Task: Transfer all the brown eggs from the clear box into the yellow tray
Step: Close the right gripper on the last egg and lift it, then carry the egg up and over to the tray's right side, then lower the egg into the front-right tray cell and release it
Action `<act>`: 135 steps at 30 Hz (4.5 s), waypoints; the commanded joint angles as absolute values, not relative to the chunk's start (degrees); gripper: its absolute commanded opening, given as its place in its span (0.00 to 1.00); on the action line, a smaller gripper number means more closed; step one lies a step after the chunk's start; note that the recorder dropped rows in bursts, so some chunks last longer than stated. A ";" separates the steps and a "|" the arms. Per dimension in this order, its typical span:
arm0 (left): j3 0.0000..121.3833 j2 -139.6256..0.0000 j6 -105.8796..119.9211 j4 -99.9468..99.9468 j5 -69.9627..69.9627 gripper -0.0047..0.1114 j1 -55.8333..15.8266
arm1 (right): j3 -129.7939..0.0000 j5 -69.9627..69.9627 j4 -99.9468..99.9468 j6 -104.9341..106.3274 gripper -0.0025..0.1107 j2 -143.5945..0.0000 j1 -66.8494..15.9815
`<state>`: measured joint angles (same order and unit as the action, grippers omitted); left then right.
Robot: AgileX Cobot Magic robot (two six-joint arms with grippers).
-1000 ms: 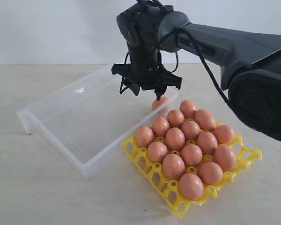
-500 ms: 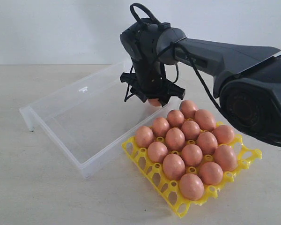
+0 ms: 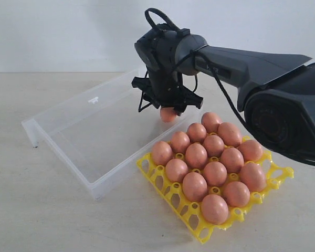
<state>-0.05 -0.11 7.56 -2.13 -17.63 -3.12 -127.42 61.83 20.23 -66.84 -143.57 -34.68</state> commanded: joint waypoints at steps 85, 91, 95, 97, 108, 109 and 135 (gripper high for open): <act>0.00 0.00 7.58 -2.02 -17.42 0.00 -2.94 | -42.20 -38.16 -40.64 47.12 0.02 -69.49 -12.80; 0.00 0.00 7.58 -2.02 -17.42 0.00 -2.94 | -44.68 -26.38 12.06 -28.73 0.02 -70.49 -5.67; 0.00 0.00 7.58 -2.02 -17.42 0.00 -2.94 | -44.68 -41.81 67.04 -69.88 0.02 -75.07 0.46; 0.00 0.00 7.58 -2.02 -17.42 0.00 -2.94 | -44.68 -59.48 78.75 -76.67 0.02 -80.57 6.91; 0.00 0.00 7.58 -2.02 -17.42 0.00 -2.94 | -40.69 -69.96 96.77 -79.98 0.02 -91.59 19.42; 0.00 0.00 7.58 -2.02 -17.42 0.00 -2.94 | -39.48 -69.96 97.95 -79.39 0.02 -91.59 19.42; 0.00 0.00 7.58 -2.02 -17.42 0.00 -2.94 | -35.59 -57.25 90.51 -71.77 0.02 -100.93 19.31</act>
<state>-0.05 -0.11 7.56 -2.13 -17.63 -3.12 -35.85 -56.13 91.60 -73.25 -100.54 19.41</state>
